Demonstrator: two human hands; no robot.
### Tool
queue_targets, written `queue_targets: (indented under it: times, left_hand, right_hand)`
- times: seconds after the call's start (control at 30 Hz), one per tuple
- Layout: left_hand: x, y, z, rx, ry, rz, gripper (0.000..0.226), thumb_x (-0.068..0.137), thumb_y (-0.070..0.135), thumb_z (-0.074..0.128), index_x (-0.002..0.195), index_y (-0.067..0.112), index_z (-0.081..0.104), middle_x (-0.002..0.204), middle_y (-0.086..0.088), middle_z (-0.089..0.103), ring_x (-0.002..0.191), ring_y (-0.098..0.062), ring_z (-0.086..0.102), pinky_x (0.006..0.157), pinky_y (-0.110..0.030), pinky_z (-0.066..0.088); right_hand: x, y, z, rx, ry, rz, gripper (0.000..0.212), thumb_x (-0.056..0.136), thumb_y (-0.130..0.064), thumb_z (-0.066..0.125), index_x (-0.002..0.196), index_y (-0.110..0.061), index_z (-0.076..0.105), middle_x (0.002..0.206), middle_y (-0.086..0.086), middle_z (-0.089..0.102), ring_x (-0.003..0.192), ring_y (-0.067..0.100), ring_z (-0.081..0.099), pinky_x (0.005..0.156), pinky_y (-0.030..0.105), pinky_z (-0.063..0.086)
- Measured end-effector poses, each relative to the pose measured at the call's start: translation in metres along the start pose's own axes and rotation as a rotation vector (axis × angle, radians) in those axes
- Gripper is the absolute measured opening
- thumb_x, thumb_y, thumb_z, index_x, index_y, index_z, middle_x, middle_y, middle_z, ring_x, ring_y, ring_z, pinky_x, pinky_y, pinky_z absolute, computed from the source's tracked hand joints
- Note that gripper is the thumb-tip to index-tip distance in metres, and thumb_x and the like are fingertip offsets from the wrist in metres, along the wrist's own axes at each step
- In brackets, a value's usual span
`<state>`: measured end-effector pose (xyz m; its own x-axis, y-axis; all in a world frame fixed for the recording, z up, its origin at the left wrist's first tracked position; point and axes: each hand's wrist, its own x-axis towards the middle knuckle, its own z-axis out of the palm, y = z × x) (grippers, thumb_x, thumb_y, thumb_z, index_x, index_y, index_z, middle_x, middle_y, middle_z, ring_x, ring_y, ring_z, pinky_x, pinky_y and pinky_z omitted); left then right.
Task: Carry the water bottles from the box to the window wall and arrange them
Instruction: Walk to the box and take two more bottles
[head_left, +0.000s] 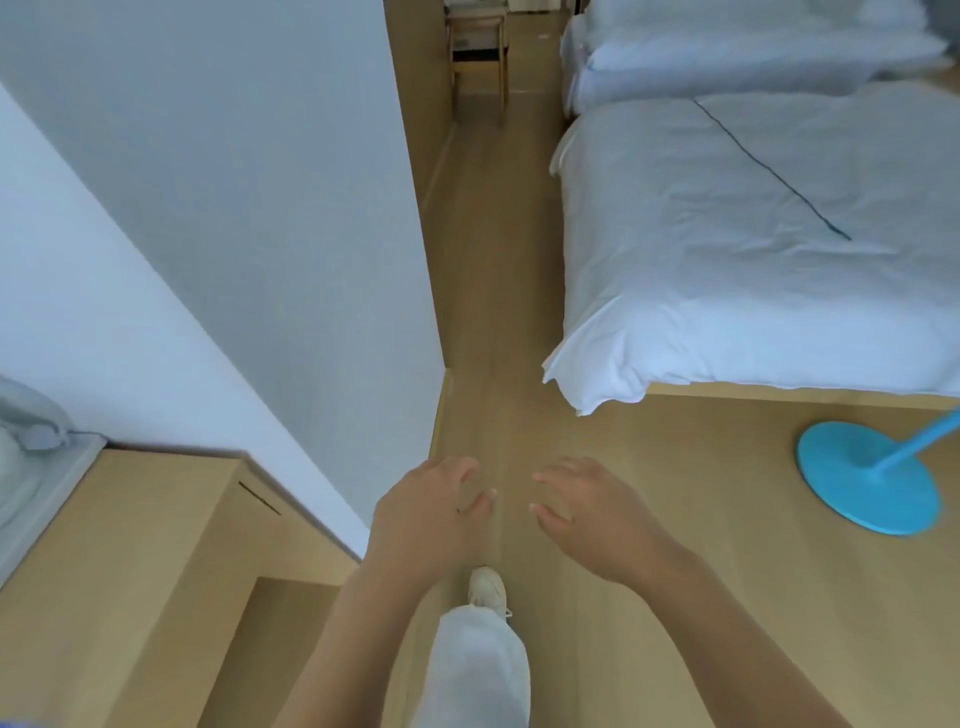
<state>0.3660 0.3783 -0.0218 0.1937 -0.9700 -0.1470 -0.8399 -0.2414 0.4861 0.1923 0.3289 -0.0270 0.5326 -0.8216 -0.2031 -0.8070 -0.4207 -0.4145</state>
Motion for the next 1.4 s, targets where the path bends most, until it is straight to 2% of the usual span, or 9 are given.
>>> queue_targets:
  times: [0.2,0.3,0.53,0.77,1.03,1.2,1.4]
  left_hand:
    - [0.143,0.023,-0.016,0.041,-0.028,0.130,0.034,0.092,0.045,0.048,0.121,0.028,0.053,0.111,0.011,0.061,0.093,-0.011,0.057,0.075,-0.024,0.039]
    - [0.209,0.032,-0.028,0.021,-0.044,0.164,0.032,0.093,0.045,0.049,0.120,0.029,0.053,0.113,0.013,0.059,0.090,-0.008,0.053,0.075,-0.024,0.038]
    - [0.318,0.033,-0.042,0.022,-0.127,0.202,0.039,0.093,0.046,0.049,0.127,0.027,0.051,0.124,0.012,0.056,0.106,-0.009,0.055,0.081,-0.022,0.036]
    - [0.435,0.043,-0.048,0.043,-0.103,0.204,0.040,0.093,0.045,0.049,0.128,0.025,0.052,0.126,0.010,0.057,0.108,-0.010,0.056,0.082,-0.020,0.038]
    - [0.606,0.076,-0.062,0.032,-0.080,0.157,0.041,0.093,0.046,0.049,0.128,0.026,0.052,0.126,0.011,0.056,0.107,-0.006,0.055,0.082,-0.020,0.038]
    - [0.711,0.092,-0.073,0.013,-0.050,0.099,0.041,0.093,0.045,0.049,0.128,0.023,0.053,0.125,0.008,0.057,0.110,-0.010,0.056,0.091,-0.028,0.046]
    - [0.819,0.091,-0.082,-0.012,-0.086,0.032,0.040,0.093,0.045,0.048,0.126,0.023,0.053,0.124,0.008,0.058,0.108,-0.010,0.056,0.092,-0.031,0.046]
  right_hand:
    - [0.107,0.029,-0.055,-0.055,0.094,0.054,0.034,0.095,-0.030,0.044,0.115,-0.005,0.056,0.115,0.007,0.058,0.107,0.023,0.050,0.086,0.032,0.041]
    - [0.157,0.040,-0.080,-0.054,0.079,0.104,0.033,0.096,-0.029,0.043,0.116,-0.005,0.055,0.117,0.007,0.057,0.109,0.023,0.049,0.089,0.035,0.042]
    - [0.257,0.068,-0.109,0.018,0.119,0.195,0.035,0.096,-0.033,0.043,0.118,-0.008,0.055,0.120,0.006,0.056,0.113,0.022,0.046,0.090,0.032,0.040]
    - [0.372,0.111,-0.129,0.079,0.146,0.151,0.034,0.095,-0.034,0.046,0.116,-0.010,0.057,0.120,0.004,0.057,0.112,0.018,0.047,0.087,0.024,0.035]
    - [0.538,0.184,-0.206,0.055,0.161,0.041,0.040,0.095,-0.038,0.046,0.131,-0.019,0.051,0.130,-0.003,0.054,0.119,0.013,0.047,0.095,0.020,0.033]
    - [0.640,0.219,-0.249,0.043,0.149,-0.035,0.040,0.095,-0.038,0.048,0.130,-0.019,0.052,0.128,-0.002,0.056,0.115,0.013,0.049,0.093,0.019,0.035]
    - [0.742,0.251,-0.272,0.025,0.060,-0.044,0.041,0.095,-0.039,0.047,0.130,-0.019,0.052,0.126,-0.002,0.057,0.115,0.014,0.050,0.094,0.021,0.037]
